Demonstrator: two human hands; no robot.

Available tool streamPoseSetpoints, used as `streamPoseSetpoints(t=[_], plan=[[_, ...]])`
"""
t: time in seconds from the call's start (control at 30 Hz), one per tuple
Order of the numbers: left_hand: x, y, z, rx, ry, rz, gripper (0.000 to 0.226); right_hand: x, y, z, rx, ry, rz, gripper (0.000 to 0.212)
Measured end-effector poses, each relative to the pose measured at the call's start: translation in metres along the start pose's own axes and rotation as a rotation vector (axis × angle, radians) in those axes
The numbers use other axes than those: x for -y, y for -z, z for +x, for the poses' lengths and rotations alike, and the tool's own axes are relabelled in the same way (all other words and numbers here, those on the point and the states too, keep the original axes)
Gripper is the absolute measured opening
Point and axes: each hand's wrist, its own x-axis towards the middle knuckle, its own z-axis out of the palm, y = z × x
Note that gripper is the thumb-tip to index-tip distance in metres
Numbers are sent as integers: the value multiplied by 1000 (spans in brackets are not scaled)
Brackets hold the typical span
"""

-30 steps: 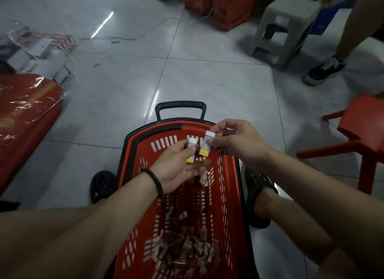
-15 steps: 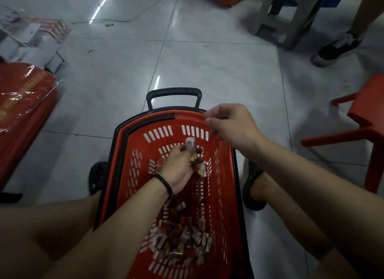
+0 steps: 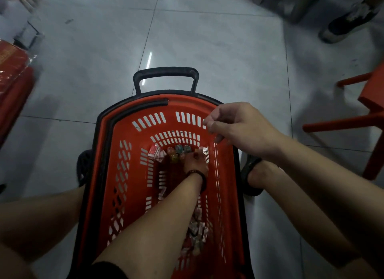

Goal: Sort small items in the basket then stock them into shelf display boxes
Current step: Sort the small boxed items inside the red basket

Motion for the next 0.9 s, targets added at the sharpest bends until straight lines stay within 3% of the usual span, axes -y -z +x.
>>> streamPoseSetpoints(t=[0.17,0.27,0.4,0.53,0.63,0.77,0.83,0.9], plan=[[7,-2,0,-91,-83,100,33,-2,1,1,39,-2,-76,15],[4,5,-2,-56,-133,186,26,-2,0,1,17,-11,-97,14],[12,7,9,-103,-227,375,28,-4,-5,2,17,-7,-114,14],[7,13,3,-113,-207,378,41,-4,-5,2,13,-22,-128,14],[22,26,-6,-118,-173,205,15,-5,-6,3,5,-7,-166,12],[75,56,-15,-55,-126,354,11,-8,-15,2,-12,74,-394,10],[102,69,-23,53,-105,500,23,-13,-22,1,-2,171,-597,15],[128,79,-31,182,-68,733,50,-19,-30,-2,-16,282,-768,16]])
